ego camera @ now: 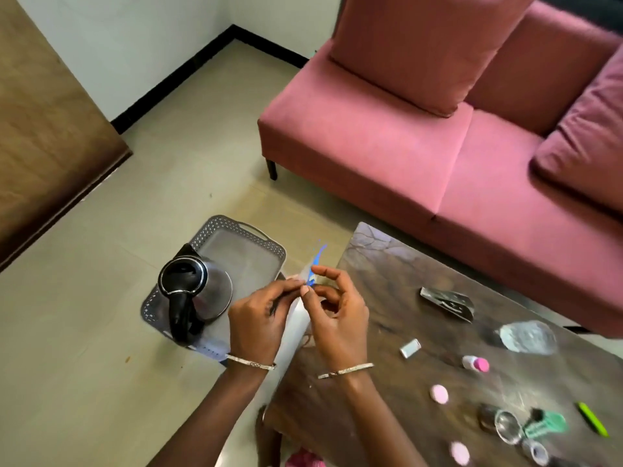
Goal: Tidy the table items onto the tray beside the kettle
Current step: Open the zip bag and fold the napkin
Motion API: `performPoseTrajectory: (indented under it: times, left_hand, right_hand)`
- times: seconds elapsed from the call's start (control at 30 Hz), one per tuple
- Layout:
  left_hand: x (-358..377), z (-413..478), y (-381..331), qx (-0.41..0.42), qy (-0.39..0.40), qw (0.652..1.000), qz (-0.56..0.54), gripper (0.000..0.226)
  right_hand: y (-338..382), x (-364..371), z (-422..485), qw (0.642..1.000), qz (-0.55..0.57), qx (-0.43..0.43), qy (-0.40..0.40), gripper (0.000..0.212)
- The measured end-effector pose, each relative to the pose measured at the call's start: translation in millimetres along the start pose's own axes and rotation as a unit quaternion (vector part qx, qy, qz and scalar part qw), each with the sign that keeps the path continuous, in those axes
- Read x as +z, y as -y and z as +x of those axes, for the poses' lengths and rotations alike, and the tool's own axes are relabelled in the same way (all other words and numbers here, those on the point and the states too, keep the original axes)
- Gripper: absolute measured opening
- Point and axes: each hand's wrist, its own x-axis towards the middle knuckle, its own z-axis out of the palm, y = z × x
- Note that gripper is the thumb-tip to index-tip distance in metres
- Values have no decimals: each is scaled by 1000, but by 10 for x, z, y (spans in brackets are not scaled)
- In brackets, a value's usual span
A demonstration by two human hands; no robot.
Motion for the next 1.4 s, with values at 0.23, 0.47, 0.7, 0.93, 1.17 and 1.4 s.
performPoseTrajectory:
  times: [0.23,0.47,0.7,0.93,1.17,1.4]
  left_hand:
    - [-236,-197,-512,-53,81,983,-154,10]
    - [-339,-309,-997,12,172,959,-225,18]
    - [-292,-364,-1459,74,204,945,-244,16]
    - [-119,-384,-1720,46,192,945,-261,8]
    - [-24,-162,-1827,-34,157,936,-315,10]
    - [247,-128,-2079,-79,162,917,-355,9]
  right_hand:
    - [320,-787,-450,958,-229,-173,-17,24]
    - [580,-1087,-809,951,-213,-213,-70,16]
    - [821,-1439,-1094,965,-148,-190,-99,25]
    - [836,-1740,-1117,968,-125,-170,-138,13]
    - [736,-2419,-1084,957,-179,-163,-159,9]
    - [712,-3153,-979,960,-210,-143,-119,10]
